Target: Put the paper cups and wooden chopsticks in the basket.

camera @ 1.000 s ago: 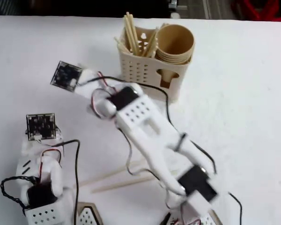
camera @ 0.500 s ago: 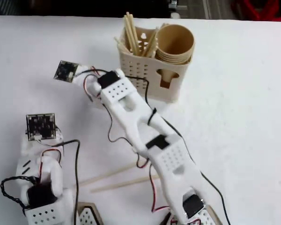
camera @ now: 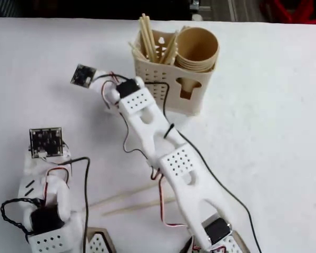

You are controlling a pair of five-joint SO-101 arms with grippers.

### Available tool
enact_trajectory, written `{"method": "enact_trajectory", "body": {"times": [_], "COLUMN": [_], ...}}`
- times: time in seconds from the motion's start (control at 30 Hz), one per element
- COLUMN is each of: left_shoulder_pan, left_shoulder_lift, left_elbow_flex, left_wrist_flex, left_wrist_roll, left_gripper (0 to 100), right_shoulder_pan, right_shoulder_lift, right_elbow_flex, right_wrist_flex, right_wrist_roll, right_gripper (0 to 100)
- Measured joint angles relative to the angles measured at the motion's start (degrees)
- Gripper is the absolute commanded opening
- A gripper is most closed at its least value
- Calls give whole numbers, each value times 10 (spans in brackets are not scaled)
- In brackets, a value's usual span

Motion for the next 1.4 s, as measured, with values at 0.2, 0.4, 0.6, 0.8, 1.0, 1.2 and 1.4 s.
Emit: {"method": "enact_trajectory", "body": {"times": [0.2, 0.4, 0.6, 0.8, 1.0, 1.2, 1.4], "left_shoulder_pan": [0, 0, 0, 0, 0, 0, 0], "left_shoulder_lift": [0, 0, 0, 0, 0, 0, 0], "left_elbow_flex": [0, 0, 0, 0, 0, 0, 0], "left_wrist_flex": [0, 0, 0, 0, 0, 0, 0], "left_wrist_roll": [0, 0, 0, 0, 0, -2, -2], "left_gripper": [24, 24, 24, 24, 24, 24, 24], "right_shoulder_pan": [4, 4, 4, -3, -8, -6, 8], "right_shoulder_lift": [25, 25, 24, 25, 26, 26, 69], "right_elbow_flex": [-20, -30, -40, -67, -122, -138, -141], "right_wrist_flex": [2, 46, 94, 145, 158, 141, 82], "right_wrist_roll": [1, 1, 9, 17, 18, 18, 18], "right_gripper": [203, 84, 59, 70, 235, 289, 289]}}
